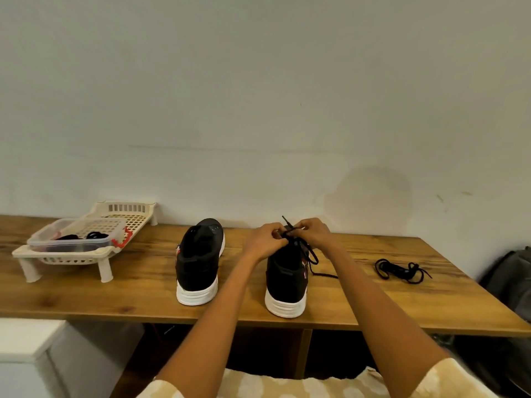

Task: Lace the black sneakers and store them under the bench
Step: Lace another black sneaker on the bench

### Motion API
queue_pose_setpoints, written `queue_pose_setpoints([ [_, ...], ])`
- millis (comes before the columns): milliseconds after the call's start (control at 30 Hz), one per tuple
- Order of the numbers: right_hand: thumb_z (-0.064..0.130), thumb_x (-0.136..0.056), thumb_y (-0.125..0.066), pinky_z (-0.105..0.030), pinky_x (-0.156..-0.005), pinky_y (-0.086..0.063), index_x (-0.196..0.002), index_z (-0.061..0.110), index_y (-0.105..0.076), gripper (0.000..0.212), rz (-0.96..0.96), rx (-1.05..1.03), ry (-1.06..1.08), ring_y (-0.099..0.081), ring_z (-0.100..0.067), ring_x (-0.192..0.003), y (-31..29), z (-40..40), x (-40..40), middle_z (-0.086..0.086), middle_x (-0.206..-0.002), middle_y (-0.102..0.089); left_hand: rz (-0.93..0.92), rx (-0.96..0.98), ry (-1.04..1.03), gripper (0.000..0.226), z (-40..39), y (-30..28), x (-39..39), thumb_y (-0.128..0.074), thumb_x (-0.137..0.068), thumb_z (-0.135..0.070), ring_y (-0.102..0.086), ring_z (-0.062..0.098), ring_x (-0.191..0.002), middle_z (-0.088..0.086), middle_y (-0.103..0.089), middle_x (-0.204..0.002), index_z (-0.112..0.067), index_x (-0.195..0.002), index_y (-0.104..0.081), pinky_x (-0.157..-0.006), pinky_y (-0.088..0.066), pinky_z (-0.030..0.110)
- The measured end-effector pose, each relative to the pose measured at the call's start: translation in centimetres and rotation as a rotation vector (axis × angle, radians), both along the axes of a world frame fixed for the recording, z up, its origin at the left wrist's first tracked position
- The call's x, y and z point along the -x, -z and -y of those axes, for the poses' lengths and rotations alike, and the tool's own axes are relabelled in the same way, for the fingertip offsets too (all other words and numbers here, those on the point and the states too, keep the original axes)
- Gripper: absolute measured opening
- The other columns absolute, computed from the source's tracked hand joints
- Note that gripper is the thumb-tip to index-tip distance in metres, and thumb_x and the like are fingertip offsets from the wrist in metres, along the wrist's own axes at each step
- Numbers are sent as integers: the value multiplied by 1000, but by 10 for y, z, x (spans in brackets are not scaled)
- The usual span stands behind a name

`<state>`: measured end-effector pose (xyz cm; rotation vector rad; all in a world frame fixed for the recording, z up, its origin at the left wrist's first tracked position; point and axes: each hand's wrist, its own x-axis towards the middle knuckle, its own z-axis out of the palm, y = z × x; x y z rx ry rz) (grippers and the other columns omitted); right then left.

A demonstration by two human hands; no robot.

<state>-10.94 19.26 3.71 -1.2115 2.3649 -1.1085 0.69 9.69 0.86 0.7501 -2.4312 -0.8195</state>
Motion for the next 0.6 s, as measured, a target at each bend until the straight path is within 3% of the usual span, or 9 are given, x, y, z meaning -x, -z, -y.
queue_pose_setpoints([
  [133, 11, -89, -54, -28, -66, -47, -99, 12, -67, 16, 11, 106, 93, -57, -18, -79, 3, 11, 4, -4, -87, -63, -127, -196, 109, 13, -7, 0, 8, -63, -87, -36, -59, 15, -72, -5, -61, -77, -25, -81, -61, -67, -52, 34],
  [267, 15, -90, -58, -26, -58, -43, -108, 11, -63, 19, -18, 184, 134, -59, -20, -75, 21, 12, 9, -5, -93, -62, -303, -538, 231, 20, -9, -14, 11, -58, -92, -20, -52, 11, -66, -5, -57, -65, -16, -73, -57, -56, -44, 20],
  [367, 15, -92, -57, -28, -56, -43, -110, 12, -61, 20, -25, 200, 242, -57, -21, -71, 37, 3, 27, -7, -97, -65, -700, -855, 126, 17, 1, -27, 12, -55, -92, -15, -51, 12, -64, -1, -53, -69, -15, -74, -55, -56, -43, 24],
  [433, 11, -91, -55, -36, -61, -49, -112, 11, -61, 22, 18, 208, 338, -57, -22, -71, 46, -9, 41, -6, -96, -64, -978, -1087, -37, 17, 10, -30, 13, -57, -90, -14, -49, 13, -52, -1, -51, -61, -14, -73, -53, -50, -42, 24],
  [467, 8, -89, -55, -40, -65, -51, -111, 11, -60, 23, 40, 211, 379, -58, -23, -72, 50, -15, 48, -7, -97, -64, -1030, -1129, -123, 20, 14, -28, 14, -57, -90, -13, -45, 13, -47, 0, -47, -58, -14, -71, -50, -46, -39, 24],
  [533, 4, -88, -53, -41, -69, -53, -112, 11, -58, 26, 44, 189, 408, -59, -25, -79, 55, -24, 58, -11, -104, -64, -872, -960, -300, 18, 19, -19, 16, -55, -90, -14, -38, 18, -50, 4, -43, -62, -11, -74, -47, -49, -33, 27],
  [567, 3, -87, -53, -38, -68, -51, -115, 10, -56, 28, 31, 153, 380, -58, -25, -81, 55, -27, 59, -13, -106, -63, -723, -827, -351, 10, 19, -15, 17, -53, -91, -16, -44, 22, -61, 8, -48, -73, -8, -87, -49, -56, -37, 31],
  [600, 3, -88, -53, -34, -68, -47, -118, 9, -54, 30, 10, 104, 331, -57, -25, -83, 54, -27, 58, -14, -108, -62, -552, -706, -388, 25, 19, -10, 17, -52, -93, -19, -53, 28, -78, 12, -54, -92, -4, -111, -45, -66, -43, 34],
])
